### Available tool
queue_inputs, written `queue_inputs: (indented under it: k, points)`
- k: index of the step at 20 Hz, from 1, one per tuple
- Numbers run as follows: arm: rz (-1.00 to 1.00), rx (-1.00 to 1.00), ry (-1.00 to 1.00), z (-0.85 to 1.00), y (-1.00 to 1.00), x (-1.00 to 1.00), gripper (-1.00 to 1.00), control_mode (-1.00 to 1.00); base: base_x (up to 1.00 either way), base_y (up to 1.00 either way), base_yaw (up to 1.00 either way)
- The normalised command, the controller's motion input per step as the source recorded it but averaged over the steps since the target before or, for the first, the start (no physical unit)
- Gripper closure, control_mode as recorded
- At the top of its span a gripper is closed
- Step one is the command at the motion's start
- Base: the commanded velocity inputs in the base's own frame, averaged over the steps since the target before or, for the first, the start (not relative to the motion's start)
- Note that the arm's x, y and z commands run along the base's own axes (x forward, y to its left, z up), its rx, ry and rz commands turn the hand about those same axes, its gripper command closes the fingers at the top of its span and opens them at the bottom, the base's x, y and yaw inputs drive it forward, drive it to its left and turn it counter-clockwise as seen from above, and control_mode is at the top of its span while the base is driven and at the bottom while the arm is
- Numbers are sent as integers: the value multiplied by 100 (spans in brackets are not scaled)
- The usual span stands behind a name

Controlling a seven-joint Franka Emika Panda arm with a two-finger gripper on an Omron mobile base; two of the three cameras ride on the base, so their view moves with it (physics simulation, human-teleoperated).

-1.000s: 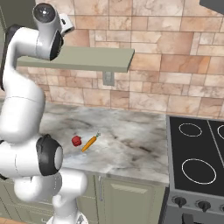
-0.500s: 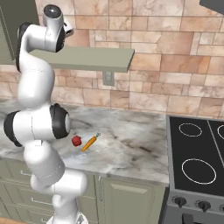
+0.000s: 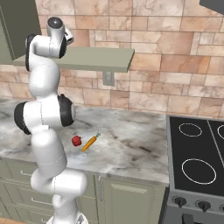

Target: Pick the carrot, eggplant, bell pepper from the counter and place them in the cabinet.

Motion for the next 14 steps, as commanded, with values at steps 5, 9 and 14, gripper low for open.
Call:
queue_inputs:
  k: [5,9,14]
  points:
    - [0,0,-11,-6,3,9,-100,-100,0,0,0]
    - [0,0,-20,0,0,16,-100,-100,0,0,0]
    - [7,0,-29,16,0,6,-100,-100,0,0,0]
